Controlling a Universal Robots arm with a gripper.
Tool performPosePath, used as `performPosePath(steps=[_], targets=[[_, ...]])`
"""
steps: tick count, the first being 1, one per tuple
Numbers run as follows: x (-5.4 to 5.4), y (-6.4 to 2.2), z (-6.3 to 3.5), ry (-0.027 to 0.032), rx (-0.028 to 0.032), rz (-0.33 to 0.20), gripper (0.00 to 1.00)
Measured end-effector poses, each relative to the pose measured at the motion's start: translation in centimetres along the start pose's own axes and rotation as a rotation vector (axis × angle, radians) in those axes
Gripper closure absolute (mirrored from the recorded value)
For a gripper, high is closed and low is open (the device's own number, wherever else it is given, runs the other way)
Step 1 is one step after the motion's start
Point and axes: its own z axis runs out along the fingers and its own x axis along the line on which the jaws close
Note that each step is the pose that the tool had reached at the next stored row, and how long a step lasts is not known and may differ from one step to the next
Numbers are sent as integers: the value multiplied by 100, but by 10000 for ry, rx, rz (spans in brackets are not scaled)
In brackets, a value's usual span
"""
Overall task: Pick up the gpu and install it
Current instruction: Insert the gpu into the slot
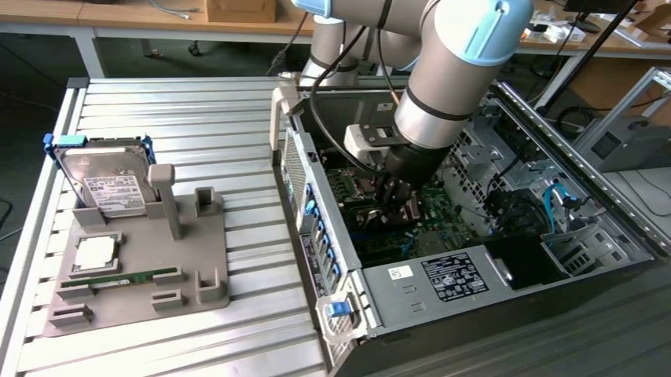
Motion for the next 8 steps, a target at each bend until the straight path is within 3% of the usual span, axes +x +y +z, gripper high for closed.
performPosePath(steps=[8], targets=[[1,0,24,3,-2,1,73]])
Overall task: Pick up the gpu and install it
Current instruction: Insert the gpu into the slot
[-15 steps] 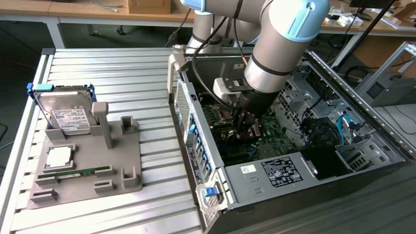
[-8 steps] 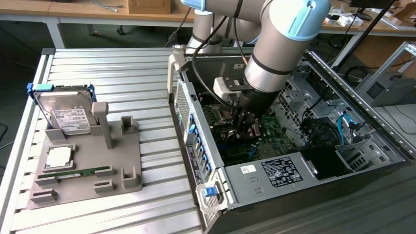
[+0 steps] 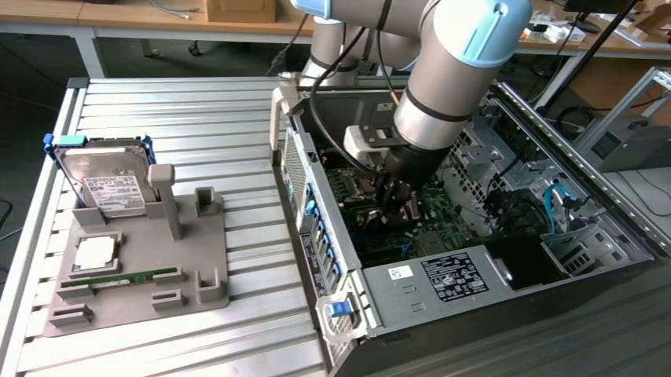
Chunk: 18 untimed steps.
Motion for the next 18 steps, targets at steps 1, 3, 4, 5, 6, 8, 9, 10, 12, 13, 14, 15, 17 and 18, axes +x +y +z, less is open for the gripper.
performPosePath(steps=[1,3,4,5,6,8,9,10,12,13,14,15,17,18], targets=[[0,0,2,1,-1,0,73],[0,0,3,1,-1,0,73],[0,0,4,-1,0,0,73],[0,0,4,-4,0,0,73],[0,0,5,-5,0,0,73],[0,0,5,-6,0,0,73],[1,0,5,-7,1,0,73],[0,0,4,-7,1,0,73],[0,10,1,-10,6,0,73],[0,10,0,-10,7,-1,73],[-1,10,-3,-10,7,-1,73],[-1,11,-7,-7,6,-1,73],[-2,12,-21,-7,9,0,73],[-3,13,-31,-7,9,0,73]])
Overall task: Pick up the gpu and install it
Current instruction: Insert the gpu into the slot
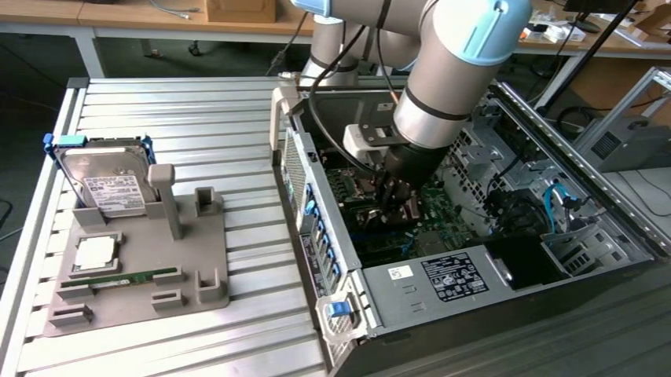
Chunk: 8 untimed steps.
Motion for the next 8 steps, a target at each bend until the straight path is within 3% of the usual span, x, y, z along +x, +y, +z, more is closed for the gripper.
performPosePath(steps=[5,8], targets=[[-1,3,-13,-4,1,0,73],[0,36,-12,-66,0,-3,73]])
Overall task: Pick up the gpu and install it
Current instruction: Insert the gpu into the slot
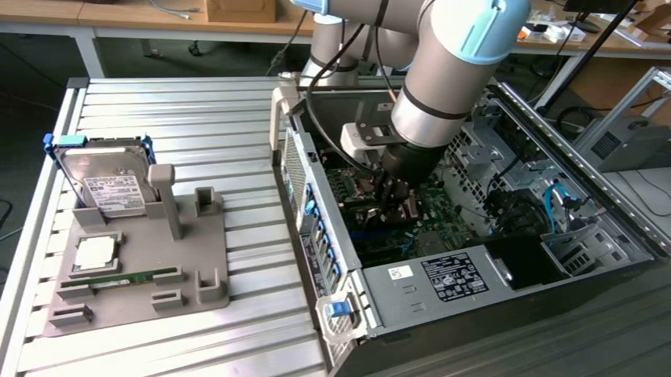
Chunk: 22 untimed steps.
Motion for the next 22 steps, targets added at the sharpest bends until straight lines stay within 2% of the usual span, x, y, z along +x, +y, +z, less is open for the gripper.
performPosePath(steps=[2,7,22], targets=[[0,5,6,-32,-3,-2,73],[4,7,14,-56,-4,1,73],[37,4,49,-56,-5,0,73]])
